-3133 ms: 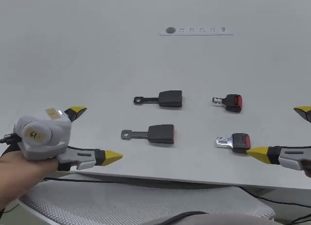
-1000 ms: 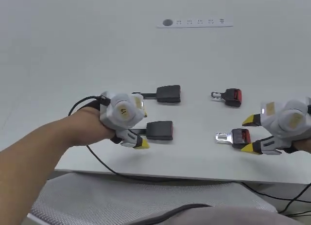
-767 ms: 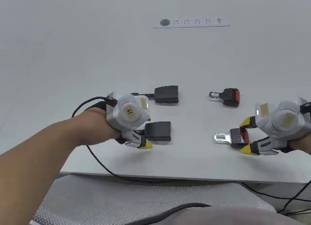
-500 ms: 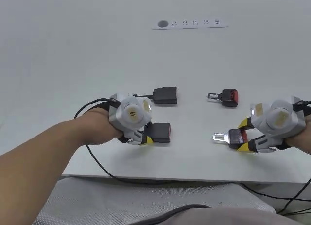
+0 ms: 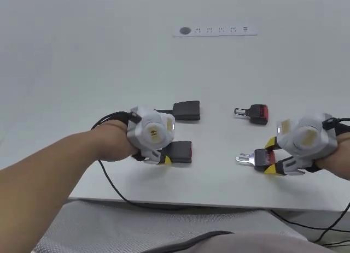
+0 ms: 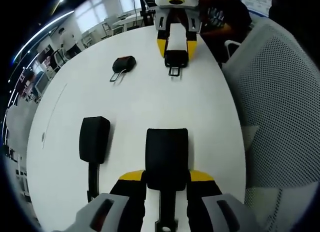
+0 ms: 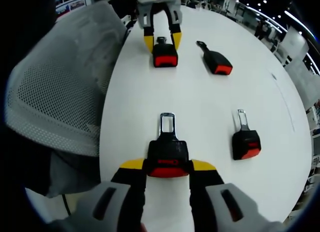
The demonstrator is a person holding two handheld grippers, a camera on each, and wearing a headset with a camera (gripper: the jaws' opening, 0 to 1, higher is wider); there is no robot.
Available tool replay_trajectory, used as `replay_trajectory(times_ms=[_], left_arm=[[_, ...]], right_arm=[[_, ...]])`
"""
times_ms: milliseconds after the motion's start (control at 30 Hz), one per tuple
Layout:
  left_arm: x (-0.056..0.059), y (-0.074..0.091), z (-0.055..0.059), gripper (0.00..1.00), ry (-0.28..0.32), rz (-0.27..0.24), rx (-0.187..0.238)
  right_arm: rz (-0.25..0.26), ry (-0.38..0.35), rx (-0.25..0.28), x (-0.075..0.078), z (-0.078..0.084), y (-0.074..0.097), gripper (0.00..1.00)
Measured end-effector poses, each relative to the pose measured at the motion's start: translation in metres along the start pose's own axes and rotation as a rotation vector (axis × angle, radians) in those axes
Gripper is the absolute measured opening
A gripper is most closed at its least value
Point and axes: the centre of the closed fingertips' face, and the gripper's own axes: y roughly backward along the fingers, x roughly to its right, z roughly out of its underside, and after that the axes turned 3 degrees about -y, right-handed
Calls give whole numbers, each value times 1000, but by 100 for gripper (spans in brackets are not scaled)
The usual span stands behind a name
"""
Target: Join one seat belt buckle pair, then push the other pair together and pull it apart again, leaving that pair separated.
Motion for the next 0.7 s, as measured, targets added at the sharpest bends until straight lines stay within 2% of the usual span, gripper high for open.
replay_trajectory(times_ms=[433,700], left_arm=[[0,-1,1,32,-7,3,-1],[0,-2,1,32,-10,6,-5]], right_arm=[[8,6,28,0,-26,-15,33],[18,26,52,0,-52,-27,33]])
